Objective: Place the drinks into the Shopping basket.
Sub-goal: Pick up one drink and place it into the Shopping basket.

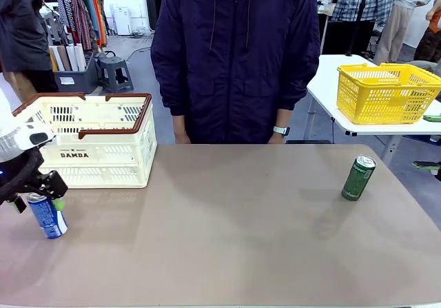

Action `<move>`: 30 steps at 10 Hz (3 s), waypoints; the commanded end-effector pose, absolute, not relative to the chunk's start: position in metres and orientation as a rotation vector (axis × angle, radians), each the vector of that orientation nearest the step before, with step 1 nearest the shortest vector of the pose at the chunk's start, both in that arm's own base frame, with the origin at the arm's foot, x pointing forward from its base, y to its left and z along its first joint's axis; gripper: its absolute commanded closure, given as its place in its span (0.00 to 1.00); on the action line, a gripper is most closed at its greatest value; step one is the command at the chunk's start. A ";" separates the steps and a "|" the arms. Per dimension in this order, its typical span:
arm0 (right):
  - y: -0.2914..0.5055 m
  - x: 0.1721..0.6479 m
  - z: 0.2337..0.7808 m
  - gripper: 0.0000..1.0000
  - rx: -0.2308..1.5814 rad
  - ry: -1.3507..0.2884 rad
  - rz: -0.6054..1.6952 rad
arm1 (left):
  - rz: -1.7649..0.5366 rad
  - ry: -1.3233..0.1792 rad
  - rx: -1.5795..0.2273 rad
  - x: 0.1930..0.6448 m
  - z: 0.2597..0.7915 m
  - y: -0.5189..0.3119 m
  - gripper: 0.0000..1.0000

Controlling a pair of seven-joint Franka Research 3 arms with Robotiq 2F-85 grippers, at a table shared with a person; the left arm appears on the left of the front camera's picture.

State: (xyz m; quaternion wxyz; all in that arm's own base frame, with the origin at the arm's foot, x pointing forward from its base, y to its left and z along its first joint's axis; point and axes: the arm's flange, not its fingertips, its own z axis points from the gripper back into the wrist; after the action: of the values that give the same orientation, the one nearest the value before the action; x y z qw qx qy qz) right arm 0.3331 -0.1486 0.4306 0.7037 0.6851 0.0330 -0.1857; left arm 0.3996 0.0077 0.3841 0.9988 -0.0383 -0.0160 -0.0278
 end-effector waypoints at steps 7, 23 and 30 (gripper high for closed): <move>-0.149 0.333 0.437 0.00 1.531 0.088 -0.425 | -0.039 -0.043 -0.013 0.407 0.380 0.000 1.00; -0.149 0.333 0.437 0.00 1.531 0.088 -0.425 | 0.111 -0.167 -0.167 0.440 0.622 0.019 1.00; -0.149 0.333 0.437 0.00 1.531 0.088 -0.425 | 0.072 -0.271 -0.088 0.628 0.554 -0.004 1.00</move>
State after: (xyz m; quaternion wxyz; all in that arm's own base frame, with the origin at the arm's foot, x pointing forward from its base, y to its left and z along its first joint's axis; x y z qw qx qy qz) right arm 0.3330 -0.1487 0.4307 0.7036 0.6851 0.0329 -0.1857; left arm 0.6237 -0.0051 0.5496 0.9885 -0.0613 -0.1360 0.0236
